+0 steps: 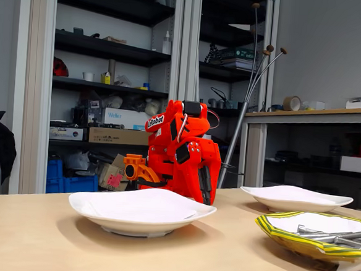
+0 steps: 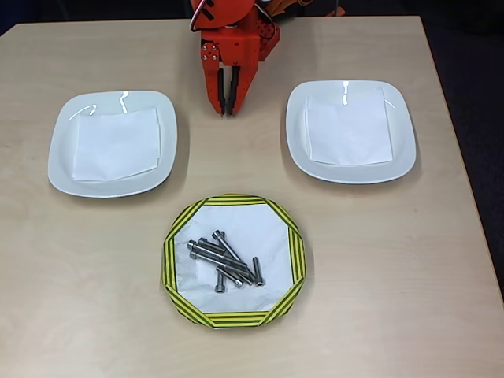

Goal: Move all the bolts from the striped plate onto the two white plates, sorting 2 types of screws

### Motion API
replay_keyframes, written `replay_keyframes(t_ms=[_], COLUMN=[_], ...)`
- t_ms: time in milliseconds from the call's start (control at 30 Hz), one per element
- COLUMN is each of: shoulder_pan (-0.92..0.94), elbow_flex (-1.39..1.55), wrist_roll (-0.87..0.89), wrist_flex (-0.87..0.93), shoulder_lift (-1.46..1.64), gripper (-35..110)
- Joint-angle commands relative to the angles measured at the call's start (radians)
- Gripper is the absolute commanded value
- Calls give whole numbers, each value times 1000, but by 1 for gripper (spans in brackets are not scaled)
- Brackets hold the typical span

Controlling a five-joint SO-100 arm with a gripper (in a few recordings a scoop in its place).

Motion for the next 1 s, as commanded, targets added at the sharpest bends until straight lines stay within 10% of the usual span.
replay_keyframes(t_ms=[0, 633, 967], shoulder_pan=[2, 15, 60], elbow_flex=[5, -130, -601], wrist_roll=[26, -255, -373], wrist_flex=[9, -170, -341], shoulder_lift=[14, 11, -644], gripper=[1, 1, 1])
